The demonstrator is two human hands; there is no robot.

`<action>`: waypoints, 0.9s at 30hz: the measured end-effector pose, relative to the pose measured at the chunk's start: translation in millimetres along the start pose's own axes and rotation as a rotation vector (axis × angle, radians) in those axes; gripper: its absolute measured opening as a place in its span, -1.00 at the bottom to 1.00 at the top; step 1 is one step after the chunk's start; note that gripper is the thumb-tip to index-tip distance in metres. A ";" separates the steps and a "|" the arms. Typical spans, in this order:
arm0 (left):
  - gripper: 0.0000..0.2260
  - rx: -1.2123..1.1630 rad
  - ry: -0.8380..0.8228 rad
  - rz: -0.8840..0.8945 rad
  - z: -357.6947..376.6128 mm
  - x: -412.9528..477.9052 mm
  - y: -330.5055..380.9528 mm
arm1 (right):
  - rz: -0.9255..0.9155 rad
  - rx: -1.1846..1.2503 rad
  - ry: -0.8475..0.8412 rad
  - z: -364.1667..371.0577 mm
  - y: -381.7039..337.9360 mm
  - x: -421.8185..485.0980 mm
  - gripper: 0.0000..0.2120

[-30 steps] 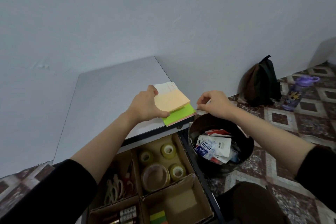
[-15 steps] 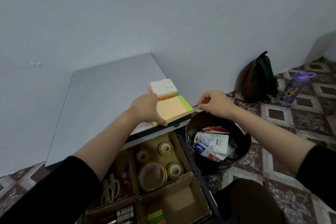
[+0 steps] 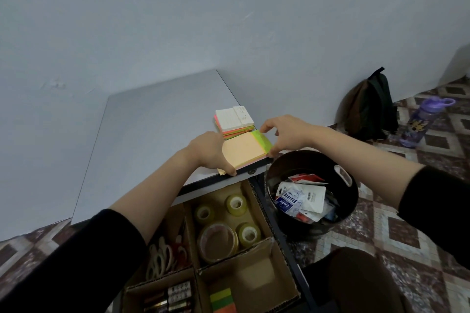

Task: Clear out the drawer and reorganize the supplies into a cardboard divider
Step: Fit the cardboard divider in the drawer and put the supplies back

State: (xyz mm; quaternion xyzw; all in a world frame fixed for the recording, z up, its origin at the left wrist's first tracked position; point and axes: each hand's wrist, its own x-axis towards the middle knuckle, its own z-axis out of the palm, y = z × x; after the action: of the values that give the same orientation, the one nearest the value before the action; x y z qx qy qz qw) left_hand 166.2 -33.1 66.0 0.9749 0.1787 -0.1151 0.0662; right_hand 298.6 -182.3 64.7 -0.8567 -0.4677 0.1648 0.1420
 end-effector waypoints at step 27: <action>-0.42 -0.175 0.097 0.021 9.2 4.7 -0.5 | 0.053 0.136 -0.040 11.8 11.8 -4.6 -0.31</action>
State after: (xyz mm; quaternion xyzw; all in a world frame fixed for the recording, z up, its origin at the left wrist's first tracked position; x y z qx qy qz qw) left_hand 168.4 -32.7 55.9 0.9716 0.1808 -0.0511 0.1437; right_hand 300.3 -191.2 50.0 -0.8538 -0.4350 0.2169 0.1863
